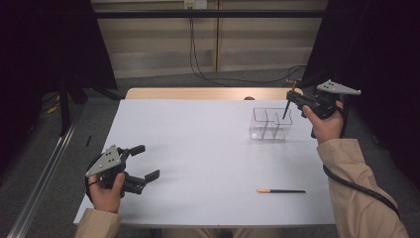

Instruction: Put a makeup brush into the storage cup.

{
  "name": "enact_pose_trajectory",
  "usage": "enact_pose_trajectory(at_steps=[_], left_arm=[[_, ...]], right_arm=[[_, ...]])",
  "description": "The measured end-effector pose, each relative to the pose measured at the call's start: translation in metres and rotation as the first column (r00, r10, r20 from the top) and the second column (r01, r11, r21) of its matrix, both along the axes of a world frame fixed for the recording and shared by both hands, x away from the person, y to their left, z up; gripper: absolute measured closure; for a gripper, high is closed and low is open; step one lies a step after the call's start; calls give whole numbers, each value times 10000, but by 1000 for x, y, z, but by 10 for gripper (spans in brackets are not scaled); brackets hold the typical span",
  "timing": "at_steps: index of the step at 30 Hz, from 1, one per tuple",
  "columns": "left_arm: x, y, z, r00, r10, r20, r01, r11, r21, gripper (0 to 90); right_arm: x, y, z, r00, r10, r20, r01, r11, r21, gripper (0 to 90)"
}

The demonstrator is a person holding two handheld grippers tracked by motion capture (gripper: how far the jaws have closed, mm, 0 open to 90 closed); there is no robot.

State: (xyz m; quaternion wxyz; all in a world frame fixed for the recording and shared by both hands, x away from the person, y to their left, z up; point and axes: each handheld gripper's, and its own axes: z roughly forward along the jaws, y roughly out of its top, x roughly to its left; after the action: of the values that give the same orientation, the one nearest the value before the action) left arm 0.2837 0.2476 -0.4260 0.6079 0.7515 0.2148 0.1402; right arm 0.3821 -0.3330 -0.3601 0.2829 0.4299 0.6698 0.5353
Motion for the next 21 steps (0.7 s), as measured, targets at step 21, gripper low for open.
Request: enact_pose_trajectory(at_steps=[21], left_arm=[[0, -1, 0, 10000, -24, 23, 24, 10000, 80, 9]], right_arm=[[3, 2, -12, 9999, -113, -50, 112, 9999, -92, 837]])
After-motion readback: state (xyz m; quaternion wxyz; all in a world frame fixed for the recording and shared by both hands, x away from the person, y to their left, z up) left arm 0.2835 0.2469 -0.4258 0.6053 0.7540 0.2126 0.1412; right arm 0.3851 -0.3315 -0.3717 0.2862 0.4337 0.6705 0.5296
